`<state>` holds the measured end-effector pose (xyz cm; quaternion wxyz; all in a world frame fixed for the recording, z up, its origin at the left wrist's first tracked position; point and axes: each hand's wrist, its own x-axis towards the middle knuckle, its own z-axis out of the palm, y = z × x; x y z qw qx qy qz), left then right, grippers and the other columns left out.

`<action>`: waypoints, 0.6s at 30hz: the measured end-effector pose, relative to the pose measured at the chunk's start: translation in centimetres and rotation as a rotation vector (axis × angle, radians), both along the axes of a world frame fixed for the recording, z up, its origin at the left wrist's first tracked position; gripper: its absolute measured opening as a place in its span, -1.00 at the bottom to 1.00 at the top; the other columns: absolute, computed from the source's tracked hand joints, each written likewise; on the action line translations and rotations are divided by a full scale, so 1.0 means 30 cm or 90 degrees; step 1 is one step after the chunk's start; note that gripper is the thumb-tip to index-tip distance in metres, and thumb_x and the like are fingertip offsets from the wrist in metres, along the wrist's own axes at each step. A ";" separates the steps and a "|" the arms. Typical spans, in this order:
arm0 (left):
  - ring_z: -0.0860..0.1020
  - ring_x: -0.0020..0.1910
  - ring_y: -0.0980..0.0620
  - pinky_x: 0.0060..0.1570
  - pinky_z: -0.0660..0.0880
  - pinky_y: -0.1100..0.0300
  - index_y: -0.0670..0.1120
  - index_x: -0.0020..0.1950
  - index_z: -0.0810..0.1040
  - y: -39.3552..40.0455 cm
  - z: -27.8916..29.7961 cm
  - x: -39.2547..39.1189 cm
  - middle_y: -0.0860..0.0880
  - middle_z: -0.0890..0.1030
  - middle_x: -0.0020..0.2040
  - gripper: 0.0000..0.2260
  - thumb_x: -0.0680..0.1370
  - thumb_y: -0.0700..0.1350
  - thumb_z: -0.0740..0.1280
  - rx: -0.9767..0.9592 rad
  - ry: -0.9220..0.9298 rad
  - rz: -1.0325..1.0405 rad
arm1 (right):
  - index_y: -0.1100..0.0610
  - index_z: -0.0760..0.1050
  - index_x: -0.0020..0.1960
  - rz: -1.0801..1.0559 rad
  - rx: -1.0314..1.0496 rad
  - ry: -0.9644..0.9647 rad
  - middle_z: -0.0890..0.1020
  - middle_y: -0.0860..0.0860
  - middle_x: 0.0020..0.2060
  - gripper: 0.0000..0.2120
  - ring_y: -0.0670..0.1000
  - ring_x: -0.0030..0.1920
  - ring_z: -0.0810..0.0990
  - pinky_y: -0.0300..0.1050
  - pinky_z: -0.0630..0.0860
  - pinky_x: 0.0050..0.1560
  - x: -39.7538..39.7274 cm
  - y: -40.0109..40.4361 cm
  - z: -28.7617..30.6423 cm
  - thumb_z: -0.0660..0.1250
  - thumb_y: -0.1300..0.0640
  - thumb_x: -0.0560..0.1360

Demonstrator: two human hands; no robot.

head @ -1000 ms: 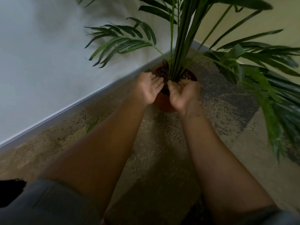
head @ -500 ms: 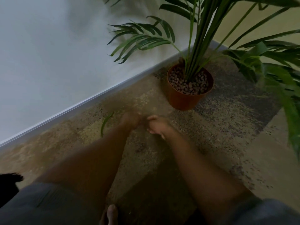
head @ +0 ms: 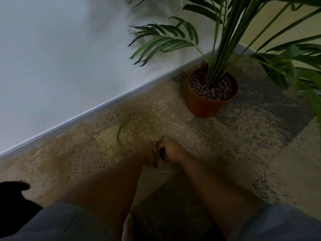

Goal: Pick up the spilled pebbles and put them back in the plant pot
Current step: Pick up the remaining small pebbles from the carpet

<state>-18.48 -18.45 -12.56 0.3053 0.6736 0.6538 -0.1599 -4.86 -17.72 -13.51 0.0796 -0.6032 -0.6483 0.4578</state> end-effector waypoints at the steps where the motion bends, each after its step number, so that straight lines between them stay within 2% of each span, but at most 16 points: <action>1: 0.52 0.19 -0.08 0.13 0.49 0.08 -0.08 0.21 0.50 -0.011 -0.011 -0.003 -0.08 0.55 0.17 -0.45 0.29 0.00 0.58 0.012 -0.003 0.015 | 0.11 0.44 -0.09 0.009 0.002 -0.001 0.54 0.14 -0.08 -0.89 0.12 -0.08 0.54 0.03 0.51 -0.14 0.002 -0.001 -0.006 0.32 0.18 0.40; 2: 0.52 0.18 -0.08 0.11 0.50 0.07 -0.09 0.21 0.49 -0.018 -0.017 -0.002 -0.09 0.55 0.18 -0.47 0.31 -0.02 0.56 0.019 -0.004 0.027 | 0.10 0.47 -0.08 0.015 -0.007 -0.001 0.52 0.09 -0.08 -0.90 0.06 -0.10 0.51 -0.04 0.48 -0.16 0.006 -0.003 -0.011 0.34 0.16 0.41; 4: 0.55 0.14 -0.08 0.08 0.54 0.05 -0.10 0.19 0.50 -0.023 -0.026 -0.002 -0.10 0.58 0.15 -0.56 0.37 -0.05 0.51 0.038 -0.012 0.039 | 0.12 0.55 0.01 0.104 0.064 -0.070 0.49 0.06 0.01 -0.85 0.01 -0.05 0.46 -0.12 0.45 -0.08 0.009 -0.005 -0.023 0.37 0.14 0.45; 6: 0.58 0.08 -0.07 -0.02 0.56 0.09 -0.12 0.16 0.53 -0.022 -0.025 -0.003 -0.10 0.60 0.10 -0.64 0.41 -0.06 0.47 0.053 -0.027 0.056 | 0.16 0.56 0.12 0.151 0.090 -0.109 0.46 0.15 0.21 -0.76 0.06 0.10 0.43 -0.10 0.39 0.08 0.010 -0.002 -0.027 0.36 0.10 0.49; 7: 0.60 0.04 -0.06 -0.08 0.54 0.12 -0.12 0.13 0.55 -0.019 -0.025 -0.003 -0.10 0.62 0.07 -0.68 0.43 -0.06 0.46 0.058 -0.031 0.055 | 0.15 0.57 0.12 0.170 0.105 -0.117 0.44 0.16 0.26 -0.76 0.12 0.17 0.44 -0.07 0.36 0.12 0.008 -0.004 -0.026 0.35 0.08 0.50; 9: 0.60 0.03 -0.06 -0.09 0.52 0.13 -0.12 0.10 0.57 -0.015 -0.026 -0.004 -0.11 0.63 0.06 -0.76 0.48 -0.07 0.40 0.066 -0.023 0.040 | 0.13 0.60 0.06 0.197 0.140 -0.125 0.44 0.12 0.17 -0.79 0.14 0.19 0.45 -0.13 0.34 0.04 0.005 -0.008 -0.022 0.36 0.05 0.50; 11: 0.59 0.06 -0.07 0.00 0.53 0.10 -0.11 0.10 0.57 -0.013 -0.029 -0.004 -0.11 0.62 0.08 -0.80 0.54 -0.06 0.31 0.080 -0.019 0.032 | 0.12 0.60 0.04 0.186 0.147 -0.113 0.42 0.06 0.09 -0.81 0.09 0.13 0.45 -0.18 0.32 0.03 0.004 -0.006 -0.028 0.38 0.05 0.48; 15: 0.60 0.07 -0.08 0.05 0.55 0.06 -0.11 0.08 0.62 -0.016 -0.027 -0.001 -0.11 0.64 0.06 -0.79 0.56 -0.06 0.27 0.087 -0.048 0.075 | 0.10 0.59 0.03 0.142 0.135 -0.089 0.45 0.08 0.12 -0.85 0.09 0.18 0.45 -0.10 0.40 0.16 0.001 -0.005 -0.037 0.39 0.12 0.47; 17: 0.61 0.04 -0.08 0.06 0.56 0.06 -0.12 0.04 0.65 -0.012 -0.029 -0.001 -0.12 0.66 0.03 -0.79 0.54 -0.09 0.27 0.069 -0.092 0.124 | 0.10 0.59 -0.01 0.056 0.087 -0.046 0.53 0.10 0.11 -0.88 0.09 0.13 0.52 -0.04 0.50 0.14 -0.004 -0.002 -0.035 0.38 0.20 0.45; 18: 0.61 0.03 -0.08 0.05 0.56 0.07 -0.13 0.03 0.66 -0.008 -0.030 -0.003 -0.13 0.66 0.02 -0.79 0.55 -0.10 0.26 0.061 -0.134 0.169 | 0.10 0.59 -0.01 -0.022 0.040 0.000 0.59 0.09 0.05 -0.87 0.06 0.05 0.57 -0.03 0.55 0.07 -0.008 0.003 -0.030 0.36 0.24 0.45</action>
